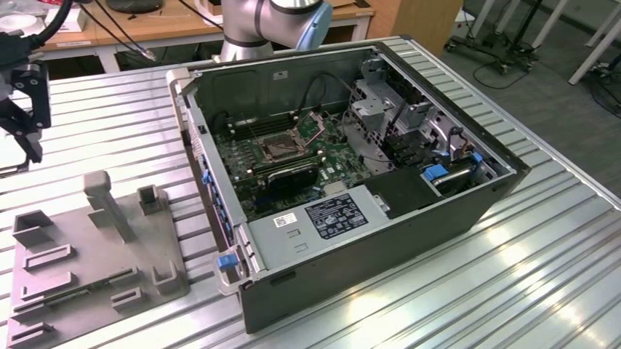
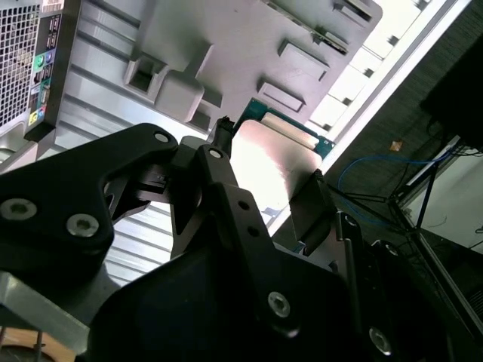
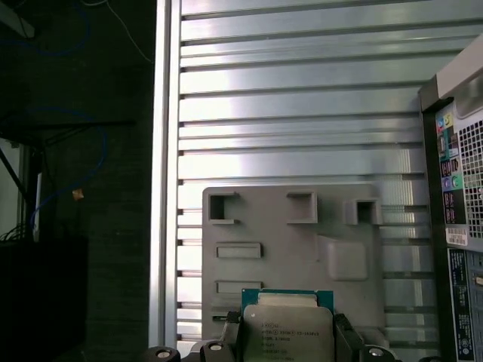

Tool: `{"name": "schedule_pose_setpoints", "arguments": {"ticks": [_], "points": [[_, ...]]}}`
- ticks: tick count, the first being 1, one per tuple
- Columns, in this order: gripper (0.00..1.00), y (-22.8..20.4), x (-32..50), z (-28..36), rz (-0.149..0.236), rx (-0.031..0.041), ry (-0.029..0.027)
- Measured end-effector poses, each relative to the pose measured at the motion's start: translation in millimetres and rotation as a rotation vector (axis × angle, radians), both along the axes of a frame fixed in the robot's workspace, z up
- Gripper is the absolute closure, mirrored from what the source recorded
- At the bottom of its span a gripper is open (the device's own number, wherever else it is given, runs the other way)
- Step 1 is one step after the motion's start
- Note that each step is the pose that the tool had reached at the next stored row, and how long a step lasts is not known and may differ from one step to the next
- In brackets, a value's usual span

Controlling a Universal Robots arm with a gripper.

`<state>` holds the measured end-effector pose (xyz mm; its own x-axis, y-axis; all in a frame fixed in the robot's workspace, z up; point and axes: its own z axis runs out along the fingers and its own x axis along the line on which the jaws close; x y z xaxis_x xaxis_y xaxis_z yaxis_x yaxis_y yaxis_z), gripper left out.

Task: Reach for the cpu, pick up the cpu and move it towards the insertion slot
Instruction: 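Pick up the cpu and move it towards the insertion slot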

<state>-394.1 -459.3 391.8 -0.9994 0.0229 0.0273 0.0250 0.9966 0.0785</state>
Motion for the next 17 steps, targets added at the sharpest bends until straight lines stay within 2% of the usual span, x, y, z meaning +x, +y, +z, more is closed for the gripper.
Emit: {"name": "schedule_pose_setpoints", "arguments": {"ticks": [17], "points": [[0.46,0.0,11.7,0.0,0.0,0.0,0.0002]]}}
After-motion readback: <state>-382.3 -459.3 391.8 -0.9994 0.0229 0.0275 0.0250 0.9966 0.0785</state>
